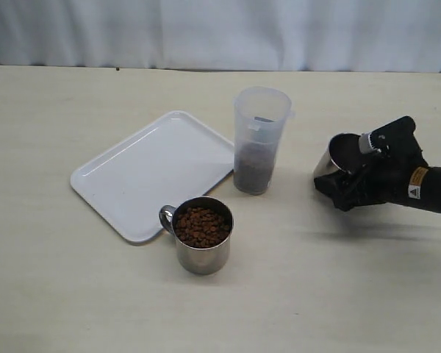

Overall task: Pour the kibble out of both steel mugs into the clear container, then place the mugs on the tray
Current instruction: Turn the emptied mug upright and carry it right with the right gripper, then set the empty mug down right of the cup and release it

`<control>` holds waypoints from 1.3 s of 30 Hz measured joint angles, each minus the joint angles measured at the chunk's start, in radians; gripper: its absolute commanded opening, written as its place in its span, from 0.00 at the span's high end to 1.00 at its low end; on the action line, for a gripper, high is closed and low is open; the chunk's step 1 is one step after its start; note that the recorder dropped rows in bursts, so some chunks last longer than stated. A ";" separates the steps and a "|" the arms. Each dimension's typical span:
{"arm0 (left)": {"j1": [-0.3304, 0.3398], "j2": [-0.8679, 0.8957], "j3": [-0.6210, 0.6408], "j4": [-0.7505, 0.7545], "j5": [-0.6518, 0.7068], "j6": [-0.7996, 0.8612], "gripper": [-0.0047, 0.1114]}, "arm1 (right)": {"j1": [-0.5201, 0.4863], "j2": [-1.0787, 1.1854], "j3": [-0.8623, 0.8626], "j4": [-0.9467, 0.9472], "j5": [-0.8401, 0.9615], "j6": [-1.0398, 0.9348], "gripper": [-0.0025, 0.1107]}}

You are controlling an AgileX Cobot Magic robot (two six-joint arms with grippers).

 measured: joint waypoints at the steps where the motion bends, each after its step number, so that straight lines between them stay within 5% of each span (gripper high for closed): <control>1: 0.000 0.000 0.000 0.000 0.000 0.000 0.96 | 0.000 0.011 -0.010 0.000 0.025 0.003 0.93; 3: 0.000 0.000 0.000 0.000 0.000 0.000 0.96 | 0.000 0.021 -0.016 0.000 0.040 0.004 0.91; 8: 0.000 0.000 0.000 0.000 0.000 0.000 0.96 | 0.000 0.021 -0.018 0.000 0.042 0.005 0.64; 10: 0.000 0.000 0.000 0.000 0.000 0.000 0.96 | 0.000 0.021 -0.018 0.000 0.042 0.007 0.45; 16: 0.000 0.000 0.000 0.000 0.000 0.000 0.96 | 0.000 0.021 -0.018 0.000 0.042 0.047 0.23; 23: 0.000 0.000 0.000 0.000 0.000 0.000 0.96 | 0.000 -0.160 0.044 0.000 0.098 0.139 0.23; 28: 0.000 0.000 0.000 0.000 0.000 0.000 0.96 | 0.000 -0.513 0.256 0.000 0.106 0.254 0.30; 32: 0.000 0.000 0.000 0.000 0.000 0.000 0.96 | 0.000 -0.801 0.414 -0.002 0.106 0.271 0.52; 33: 0.000 0.000 0.000 0.000 0.000 0.000 0.96 | 0.000 -0.865 0.447 -0.002 0.106 0.273 0.67; 36: 0.000 0.000 0.000 0.000 0.000 0.000 0.96 | 0.000 -1.098 0.574 -0.002 0.118 0.276 0.89; 39: 0.000 0.000 0.000 0.000 0.000 0.000 0.96 | 0.000 -1.267 0.621 -0.006 0.167 0.295 0.93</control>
